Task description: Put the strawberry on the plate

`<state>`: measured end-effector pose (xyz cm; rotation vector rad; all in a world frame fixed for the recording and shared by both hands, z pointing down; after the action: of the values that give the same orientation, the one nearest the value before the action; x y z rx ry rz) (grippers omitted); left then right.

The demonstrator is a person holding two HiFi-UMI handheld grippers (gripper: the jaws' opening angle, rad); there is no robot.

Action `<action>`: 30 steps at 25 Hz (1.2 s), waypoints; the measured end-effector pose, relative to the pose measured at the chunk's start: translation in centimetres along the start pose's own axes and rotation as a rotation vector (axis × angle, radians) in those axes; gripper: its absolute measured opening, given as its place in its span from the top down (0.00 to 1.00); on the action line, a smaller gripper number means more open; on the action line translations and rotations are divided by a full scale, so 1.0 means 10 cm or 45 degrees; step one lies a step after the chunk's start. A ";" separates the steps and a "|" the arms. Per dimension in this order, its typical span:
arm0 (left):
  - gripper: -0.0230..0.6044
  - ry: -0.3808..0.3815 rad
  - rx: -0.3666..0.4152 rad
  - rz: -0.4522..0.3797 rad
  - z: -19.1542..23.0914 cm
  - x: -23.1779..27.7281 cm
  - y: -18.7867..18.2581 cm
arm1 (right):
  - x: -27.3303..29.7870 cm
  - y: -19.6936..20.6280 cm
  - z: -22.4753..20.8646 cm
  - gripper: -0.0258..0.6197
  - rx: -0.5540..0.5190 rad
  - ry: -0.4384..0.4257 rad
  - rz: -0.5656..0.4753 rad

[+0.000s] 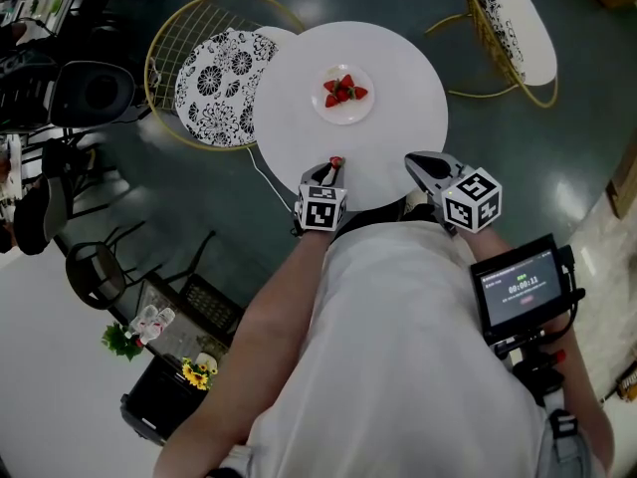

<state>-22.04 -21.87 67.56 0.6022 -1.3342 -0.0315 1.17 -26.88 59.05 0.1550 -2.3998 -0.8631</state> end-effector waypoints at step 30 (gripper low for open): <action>0.82 -0.010 -0.028 -0.237 0.17 0.17 -0.91 | -0.08 0.00 -0.10 0.95 0.023 0.055 -0.013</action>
<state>-20.28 -30.91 65.39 0.7065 -1.2802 -0.1996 2.40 -27.20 59.31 0.1914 -2.3690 -0.8349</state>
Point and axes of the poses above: the fingertips, and each gripper's own axes: x forward along the fingers, z to its left, y out of its underside, the point moved 7 cm from there along -x, backward along the fingers, and after that the axes turned 4 degrees about x, right-handed, at the moved point
